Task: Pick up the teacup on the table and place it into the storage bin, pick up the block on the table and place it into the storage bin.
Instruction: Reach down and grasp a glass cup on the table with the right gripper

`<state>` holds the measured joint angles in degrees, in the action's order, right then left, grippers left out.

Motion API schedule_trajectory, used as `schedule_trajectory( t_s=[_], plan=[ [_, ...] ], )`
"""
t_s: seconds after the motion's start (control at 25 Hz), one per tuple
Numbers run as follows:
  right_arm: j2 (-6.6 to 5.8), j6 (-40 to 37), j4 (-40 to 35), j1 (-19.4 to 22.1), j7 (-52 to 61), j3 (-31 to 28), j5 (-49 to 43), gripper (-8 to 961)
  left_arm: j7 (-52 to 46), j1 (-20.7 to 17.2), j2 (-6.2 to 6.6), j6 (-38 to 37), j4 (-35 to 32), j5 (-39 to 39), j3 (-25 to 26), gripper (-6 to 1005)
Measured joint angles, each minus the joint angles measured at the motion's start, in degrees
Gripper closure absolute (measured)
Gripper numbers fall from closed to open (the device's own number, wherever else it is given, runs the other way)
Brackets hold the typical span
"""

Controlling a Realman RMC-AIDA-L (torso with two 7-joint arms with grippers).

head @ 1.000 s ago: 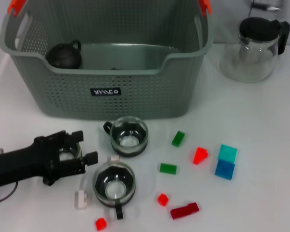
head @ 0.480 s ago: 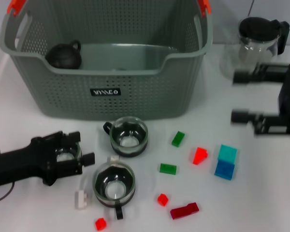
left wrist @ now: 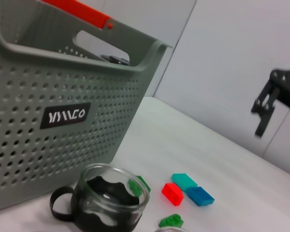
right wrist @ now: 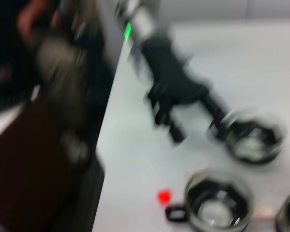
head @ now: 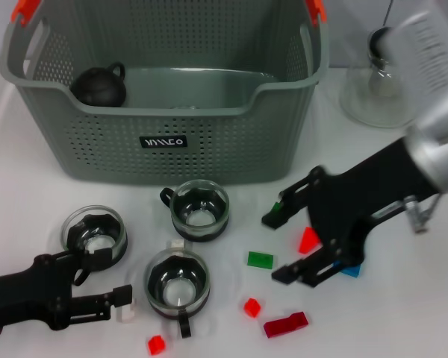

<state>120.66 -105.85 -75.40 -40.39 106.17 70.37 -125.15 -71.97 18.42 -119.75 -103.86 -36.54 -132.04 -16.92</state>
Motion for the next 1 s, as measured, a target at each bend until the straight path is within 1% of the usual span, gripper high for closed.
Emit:
schedule_trajectory(
  t_s=[0.04, 0.12, 0.24, 0.48, 0.64, 0.68, 1.0],
  plan=[
    [0.11, 1.0, 0.1, -1.6, 0.4, 2.9, -1.5, 239, 0.0, -0.4, -0.04, 0.0, 0.0, 0.0, 0.1, 127],
    [0.24, 3.2, 0.1, -3.5, 0.4, 7.9, -2.9, 243, 0.1, -0.7, -0.05, 0.0, 0.0, 0.1, 0.4, 127],
    [0.32, 7.3, -0.3, -4.8, -0.4, 14.4, -3.2, 249, 0.2, -0.9, -0.11, 0.0, 0.0, 0.0, 0.8, 127],
    [0.78, 14.2, -0.5, -4.9, -2.2, 24.0, -2.2, 262, 0.2, -0.6, -0.13, 0.1, 0.1, -0.1, 0.8, 127],
    [0.86, 18.1, -0.5, -3.9, -3.2, 31.2, -2.2, 270, 0.2, -0.5, -0.13, 0.5, 0.2, 0.0, 0.8, 127],
    [0.87, 20.2, -0.5, -3.4, -3.3, 33.2, -2.3, 272, 0.2, -0.5, -0.13, 0.5, 0.2, 0.1, 0.8, 127],
    [0.79, 24.9, 0.1, -2.5, -3.9, 37.5, -2.6, 288, 0.3, -0.7, -0.13, 0.5, 0.3, 0.3, 0.8, 126]
  ],
)
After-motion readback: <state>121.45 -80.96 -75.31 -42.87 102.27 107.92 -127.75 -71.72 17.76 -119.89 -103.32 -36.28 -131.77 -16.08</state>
